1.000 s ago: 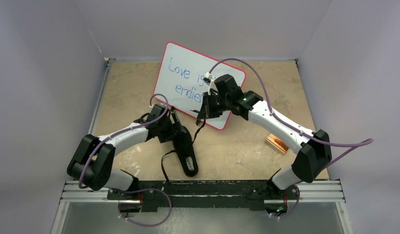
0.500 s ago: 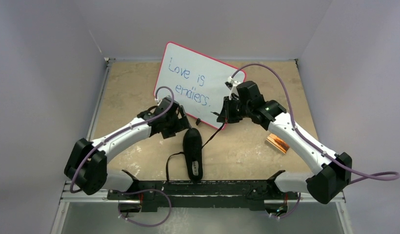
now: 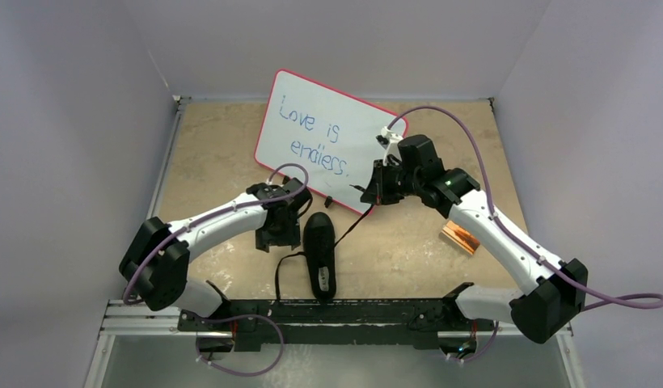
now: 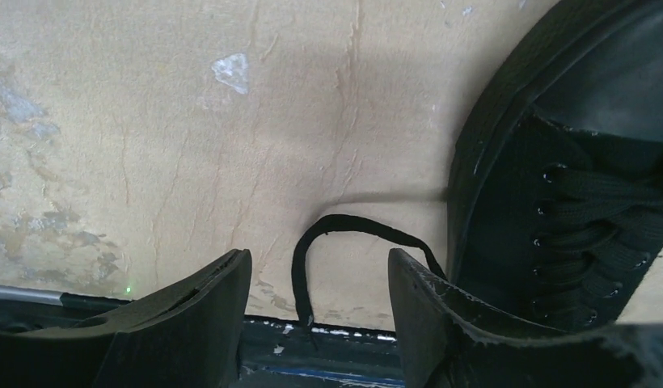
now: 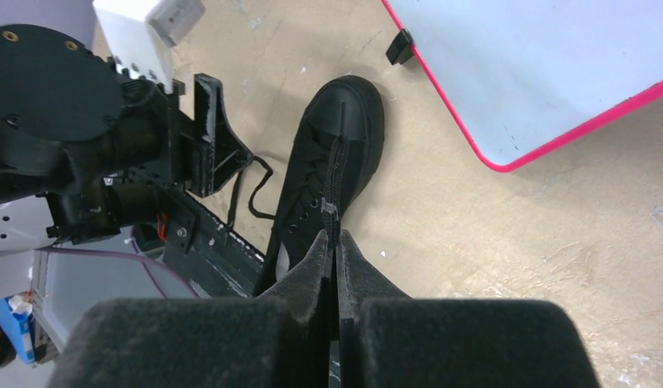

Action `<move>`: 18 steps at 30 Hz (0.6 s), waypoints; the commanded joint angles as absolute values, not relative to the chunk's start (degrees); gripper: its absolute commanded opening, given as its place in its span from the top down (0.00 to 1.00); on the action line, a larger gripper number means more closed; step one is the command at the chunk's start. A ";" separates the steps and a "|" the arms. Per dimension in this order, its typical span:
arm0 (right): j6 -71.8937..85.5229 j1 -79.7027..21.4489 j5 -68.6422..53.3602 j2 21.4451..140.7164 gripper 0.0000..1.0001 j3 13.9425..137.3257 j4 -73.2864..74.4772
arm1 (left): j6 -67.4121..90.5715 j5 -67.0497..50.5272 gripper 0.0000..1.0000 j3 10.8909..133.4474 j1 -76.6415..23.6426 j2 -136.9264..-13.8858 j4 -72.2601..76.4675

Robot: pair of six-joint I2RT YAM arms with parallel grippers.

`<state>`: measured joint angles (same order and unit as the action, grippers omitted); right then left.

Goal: Tie the shoes

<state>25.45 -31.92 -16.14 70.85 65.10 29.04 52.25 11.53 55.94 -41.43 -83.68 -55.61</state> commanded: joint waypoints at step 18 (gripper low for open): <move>24.78 -31.79 -18.01 67.49 1.00 65.26 27.84 | 50.02 4.43 0.54 45.62 -44.63 -89.12 -35.59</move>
